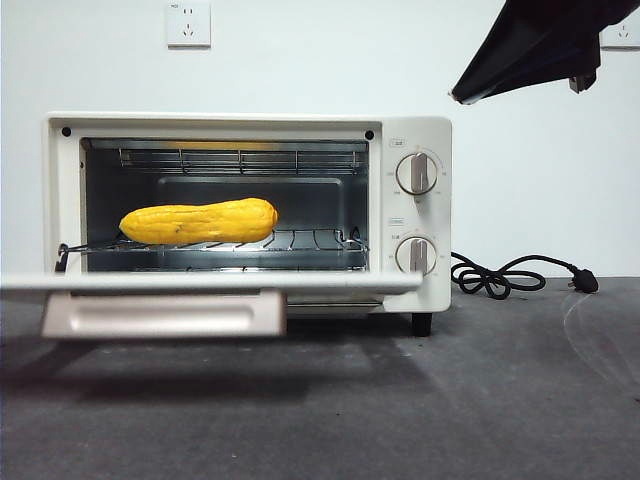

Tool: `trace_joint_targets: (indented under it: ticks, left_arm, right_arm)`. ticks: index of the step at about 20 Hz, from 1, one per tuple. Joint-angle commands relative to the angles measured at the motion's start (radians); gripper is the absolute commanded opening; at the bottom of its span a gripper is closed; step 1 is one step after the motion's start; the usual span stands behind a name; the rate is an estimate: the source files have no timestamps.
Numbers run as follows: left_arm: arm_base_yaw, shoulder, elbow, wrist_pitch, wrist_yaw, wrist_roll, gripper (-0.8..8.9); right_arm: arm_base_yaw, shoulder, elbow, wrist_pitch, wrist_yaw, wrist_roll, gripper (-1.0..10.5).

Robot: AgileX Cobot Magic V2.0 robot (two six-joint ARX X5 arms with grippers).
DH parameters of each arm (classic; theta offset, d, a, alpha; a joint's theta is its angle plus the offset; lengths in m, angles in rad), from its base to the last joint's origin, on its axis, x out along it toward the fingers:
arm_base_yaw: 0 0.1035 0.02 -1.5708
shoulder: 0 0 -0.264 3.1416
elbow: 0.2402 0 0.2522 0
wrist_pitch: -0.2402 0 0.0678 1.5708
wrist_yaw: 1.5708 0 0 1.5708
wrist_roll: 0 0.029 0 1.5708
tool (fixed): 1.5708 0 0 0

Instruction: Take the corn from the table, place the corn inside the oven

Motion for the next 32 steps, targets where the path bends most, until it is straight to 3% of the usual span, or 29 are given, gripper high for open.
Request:
trace_joint_targets:
  ticks: [1, 6, 12, 23, 32]
  left_arm:
    - [-0.012, 0.000, 0.021, -0.001, 0.047, 0.027, -0.09]
    - [-0.012, -0.001, 0.045, 0.011, 0.050, 0.024, -0.09]
    - [-0.011, -0.002, 0.129, 0.013, 0.150, -0.005, -0.08]
    - [-0.011, -0.002, 0.323, 0.020, 0.135, -0.069, -0.08]
    - [0.038, -0.002, 0.353, 0.111, 0.112, -0.133, -0.08]
  right_arm:
    - [0.002, 0.004, -0.012, -0.003, -0.003, 0.003, -0.1]
    - [0.002, 0.004, -0.012, -0.003, -0.003, 0.003, -0.1]
    - [0.002, 0.005, -0.012, -0.003, -0.003, 0.003, -0.1]
    - [0.002, 0.005, -0.012, -0.003, 0.001, 0.003, -0.1]
    - [0.002, 0.005, -0.012, -0.004, 0.021, 0.003, -0.1]
